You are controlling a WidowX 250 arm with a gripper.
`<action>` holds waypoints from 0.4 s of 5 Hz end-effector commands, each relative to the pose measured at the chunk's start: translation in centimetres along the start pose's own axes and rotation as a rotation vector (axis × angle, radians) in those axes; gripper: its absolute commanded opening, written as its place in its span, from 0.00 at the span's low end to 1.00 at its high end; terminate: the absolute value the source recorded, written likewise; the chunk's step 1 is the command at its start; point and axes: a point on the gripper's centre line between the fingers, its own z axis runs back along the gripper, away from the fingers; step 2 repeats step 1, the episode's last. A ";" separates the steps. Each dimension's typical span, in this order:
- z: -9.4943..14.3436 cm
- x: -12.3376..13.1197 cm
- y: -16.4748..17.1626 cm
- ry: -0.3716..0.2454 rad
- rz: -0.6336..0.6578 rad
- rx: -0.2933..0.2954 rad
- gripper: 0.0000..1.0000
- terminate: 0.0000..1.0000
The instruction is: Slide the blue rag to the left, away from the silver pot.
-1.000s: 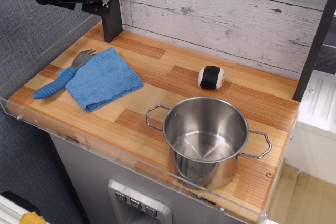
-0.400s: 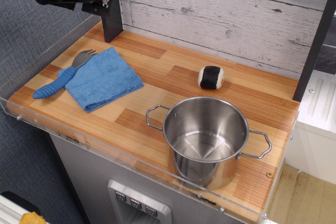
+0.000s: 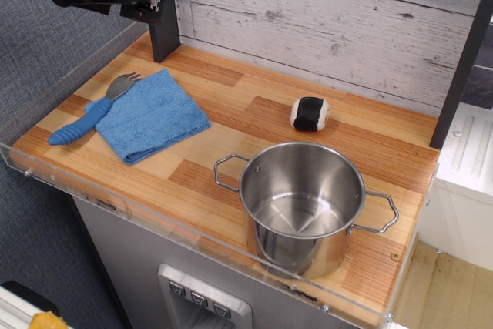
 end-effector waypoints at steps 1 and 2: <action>1.2 0.2 0.3 -0.030 -0.006 0.022 1.00 1.00; 1.2 0.2 0.3 -0.030 -0.006 0.022 1.00 1.00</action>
